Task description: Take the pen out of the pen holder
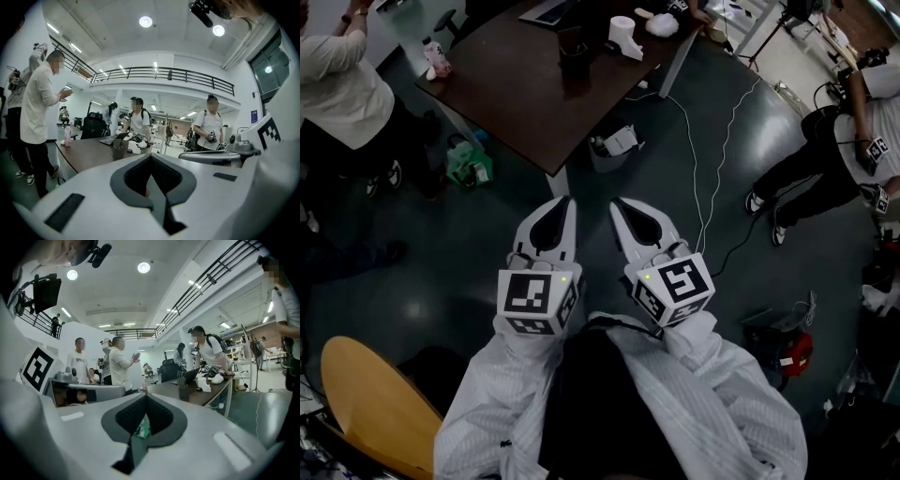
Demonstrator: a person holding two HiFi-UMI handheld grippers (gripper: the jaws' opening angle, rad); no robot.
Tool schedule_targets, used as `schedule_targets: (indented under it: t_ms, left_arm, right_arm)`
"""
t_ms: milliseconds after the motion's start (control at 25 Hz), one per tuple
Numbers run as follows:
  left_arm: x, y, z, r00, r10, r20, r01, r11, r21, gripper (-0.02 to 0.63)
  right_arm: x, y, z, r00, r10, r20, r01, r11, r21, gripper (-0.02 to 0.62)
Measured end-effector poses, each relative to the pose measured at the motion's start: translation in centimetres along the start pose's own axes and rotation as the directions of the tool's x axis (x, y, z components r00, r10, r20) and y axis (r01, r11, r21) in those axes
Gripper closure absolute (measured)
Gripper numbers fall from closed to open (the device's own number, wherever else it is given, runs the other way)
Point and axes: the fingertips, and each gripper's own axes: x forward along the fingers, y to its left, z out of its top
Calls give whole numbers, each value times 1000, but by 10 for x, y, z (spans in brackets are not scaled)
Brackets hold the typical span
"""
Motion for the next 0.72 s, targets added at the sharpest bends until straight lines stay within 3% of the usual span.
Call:
schedule_targets:
  t_ms: [280, 480, 720]
  left_arm:
    - [80, 67, 38, 999, -50, -16, 50, 998, 22, 601]
    - [131, 93, 34, 996, -76, -56, 75, 997, -10, 601]
    - [206, 121, 29, 995, -49, -88, 46, 998, -30, 601]
  right_arm:
    - [95, -42, 37, 998, -56, 11, 56, 998, 8, 594]
    - [140, -83, 28, 993, -110, -44, 110, 994, 20, 594]
    - [202, -145, 21, 991, -104, -87, 107, 994, 23, 594]
